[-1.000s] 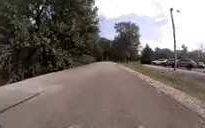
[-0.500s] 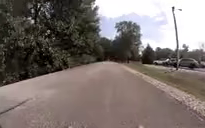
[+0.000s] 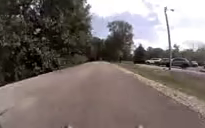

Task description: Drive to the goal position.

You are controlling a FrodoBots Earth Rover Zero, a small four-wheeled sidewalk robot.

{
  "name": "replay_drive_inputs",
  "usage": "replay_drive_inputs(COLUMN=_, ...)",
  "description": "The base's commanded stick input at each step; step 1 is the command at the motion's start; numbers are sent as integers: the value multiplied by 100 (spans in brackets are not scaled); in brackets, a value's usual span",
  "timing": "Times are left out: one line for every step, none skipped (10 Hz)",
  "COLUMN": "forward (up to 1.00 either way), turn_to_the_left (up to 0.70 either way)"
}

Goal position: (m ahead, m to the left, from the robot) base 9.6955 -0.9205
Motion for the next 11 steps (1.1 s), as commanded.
replay_drive_inputs(forward=70, turn_to_the_left=0)
replay_drive_inputs(forward=70, turn_to_the_left=0)
replay_drive_inputs(forward=70, turn_to_the_left=0)
replay_drive_inputs(forward=70, turn_to_the_left=0)
replay_drive_inputs(forward=70, turn_to_the_left=0)
replay_drive_inputs(forward=70, turn_to_the_left=0)
replay_drive_inputs(forward=70, turn_to_the_left=0)
replay_drive_inputs(forward=70, turn_to_the_left=0)
replay_drive_inputs(forward=70, turn_to_the_left=0)
replay_drive_inputs(forward=70, turn_to_the_left=0)
replay_drive_inputs(forward=70, turn_to_the_left=0)
